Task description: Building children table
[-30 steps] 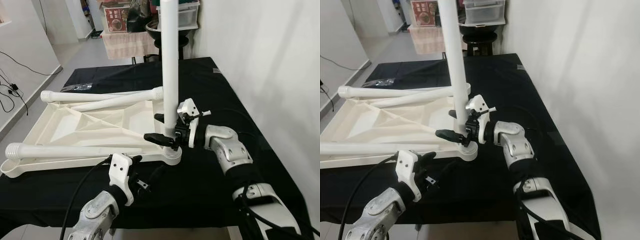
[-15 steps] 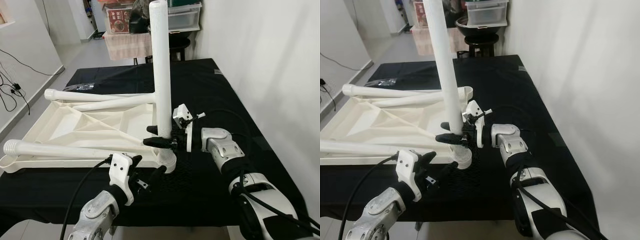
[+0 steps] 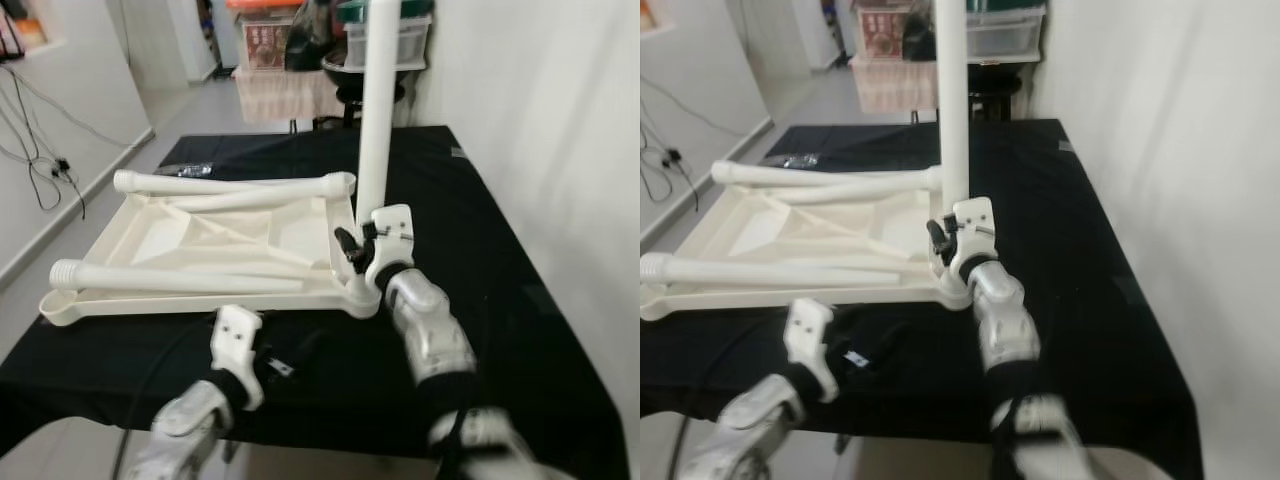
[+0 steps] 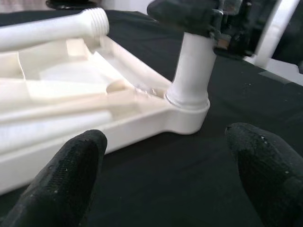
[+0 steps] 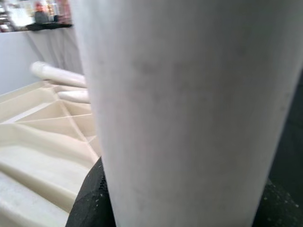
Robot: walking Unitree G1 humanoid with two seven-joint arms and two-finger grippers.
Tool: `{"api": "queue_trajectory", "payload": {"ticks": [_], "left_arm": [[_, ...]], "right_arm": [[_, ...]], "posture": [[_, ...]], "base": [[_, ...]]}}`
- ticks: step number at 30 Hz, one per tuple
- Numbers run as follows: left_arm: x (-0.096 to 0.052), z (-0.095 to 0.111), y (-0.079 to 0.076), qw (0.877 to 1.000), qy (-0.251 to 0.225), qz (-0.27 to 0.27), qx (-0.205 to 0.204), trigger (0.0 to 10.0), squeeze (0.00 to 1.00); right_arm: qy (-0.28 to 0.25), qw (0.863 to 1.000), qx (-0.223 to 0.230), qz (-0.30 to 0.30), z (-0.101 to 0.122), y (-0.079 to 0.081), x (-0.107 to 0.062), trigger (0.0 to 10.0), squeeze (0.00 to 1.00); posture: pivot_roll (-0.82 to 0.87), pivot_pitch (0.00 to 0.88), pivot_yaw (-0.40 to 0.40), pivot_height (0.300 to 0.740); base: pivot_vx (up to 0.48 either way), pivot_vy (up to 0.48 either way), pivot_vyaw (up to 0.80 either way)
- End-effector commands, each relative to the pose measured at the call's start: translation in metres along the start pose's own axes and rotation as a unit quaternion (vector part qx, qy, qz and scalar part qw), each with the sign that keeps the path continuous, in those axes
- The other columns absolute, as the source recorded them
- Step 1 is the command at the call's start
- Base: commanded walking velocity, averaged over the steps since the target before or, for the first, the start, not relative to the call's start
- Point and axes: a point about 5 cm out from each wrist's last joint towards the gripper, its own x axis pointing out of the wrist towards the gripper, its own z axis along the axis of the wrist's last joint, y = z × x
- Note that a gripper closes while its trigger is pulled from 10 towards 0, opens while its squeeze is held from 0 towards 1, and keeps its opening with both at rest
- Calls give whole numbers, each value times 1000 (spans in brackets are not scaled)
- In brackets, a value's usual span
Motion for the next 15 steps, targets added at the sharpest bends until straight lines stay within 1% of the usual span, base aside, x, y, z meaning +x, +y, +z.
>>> {"api": "queue_trajectory", "payload": {"ticks": [1,4,8,9,10,11,12,13,14,15], "left_arm": [[0,-2,0,1000,9,-10,-2,10000,0],[0,-2,1,1000,7,-6,0,10000,0],[0,-1,1,1000,5,0,1,10000,0],[0,-1,1,1000,4,2,1,10000,0],[0,-1,1,1000,4,2,1,10000,0],[0,-1,2,1000,4,3,1,10000,0],[0,-2,2,1000,4,2,1,10000,0],[0,-2,1,1000,5,0,1,10000,0],[0,-2,1,1000,6,-1,0,10000,0],[0,-2,1,1000,6,-1,0,10000,0]], "right_arm": [[69,997,20,24,-30,5,-3,0,0],[69,997,16,28,-31,6,1,0,0],[67,997,16,27,-30,6,1,0,0],[71,997,14,13,-29,9,0,0,0],[71,997,14,13,-29,9,0,0,0],[78,997,10,12,-28,11,-1,10000,0],[78,996,8,31,-25,15,-1,10000,0],[67,995,10,77,-19,21,-1,10000,263],[57,992,12,112,-14,24,-2,10000,263],[57,992,12,112,-14,24,-2,10000,263]], "posture": [[-32,29,53,740],[-29,24,53,740],[-29,24,53,740],[-26,23,50,740],[-26,23,50,740],[-25,22,50,740],[-25,22,50,740],[-21,20,56,740],[-21,20,56,740],[-21,20,56,740]], "base": [[0,0,0],[0,0,0],[0,0,0],[0,0,0],[0,0,0],[0,0,0],[0,0,0],[0,0,0],[0,0,0],[0,0,0]]}}
